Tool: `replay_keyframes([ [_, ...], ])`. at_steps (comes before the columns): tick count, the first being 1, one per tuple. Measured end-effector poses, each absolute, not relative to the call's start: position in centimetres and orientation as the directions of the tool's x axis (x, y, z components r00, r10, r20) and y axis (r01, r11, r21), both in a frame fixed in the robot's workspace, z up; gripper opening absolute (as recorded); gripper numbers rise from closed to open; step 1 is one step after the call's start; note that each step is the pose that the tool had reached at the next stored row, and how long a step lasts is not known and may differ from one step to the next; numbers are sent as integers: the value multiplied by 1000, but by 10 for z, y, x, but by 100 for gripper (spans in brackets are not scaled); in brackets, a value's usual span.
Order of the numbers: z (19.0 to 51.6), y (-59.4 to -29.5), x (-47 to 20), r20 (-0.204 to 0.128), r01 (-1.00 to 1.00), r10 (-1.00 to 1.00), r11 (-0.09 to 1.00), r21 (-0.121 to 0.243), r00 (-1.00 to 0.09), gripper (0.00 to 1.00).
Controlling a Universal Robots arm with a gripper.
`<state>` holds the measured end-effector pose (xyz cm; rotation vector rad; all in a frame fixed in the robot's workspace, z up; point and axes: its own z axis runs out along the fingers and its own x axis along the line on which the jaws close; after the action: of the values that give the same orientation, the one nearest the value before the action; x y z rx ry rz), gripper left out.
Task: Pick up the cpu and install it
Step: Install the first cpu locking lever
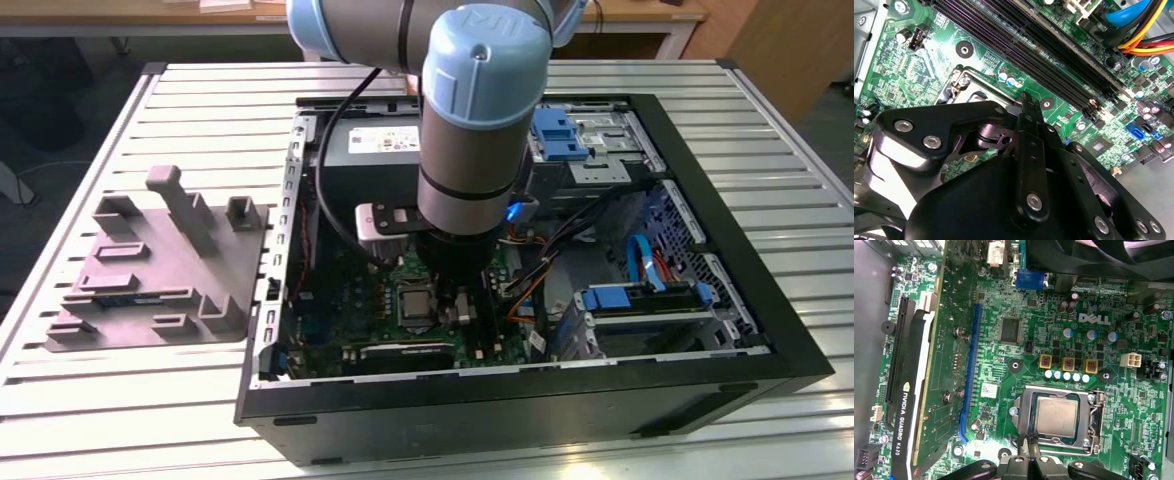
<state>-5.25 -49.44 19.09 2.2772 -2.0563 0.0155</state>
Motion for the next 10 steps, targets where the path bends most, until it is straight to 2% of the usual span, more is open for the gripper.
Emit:
replay_keyframes([
  [10, 188, -494, -53, 57, -993, -992, -108, 47, 110, 11],
])
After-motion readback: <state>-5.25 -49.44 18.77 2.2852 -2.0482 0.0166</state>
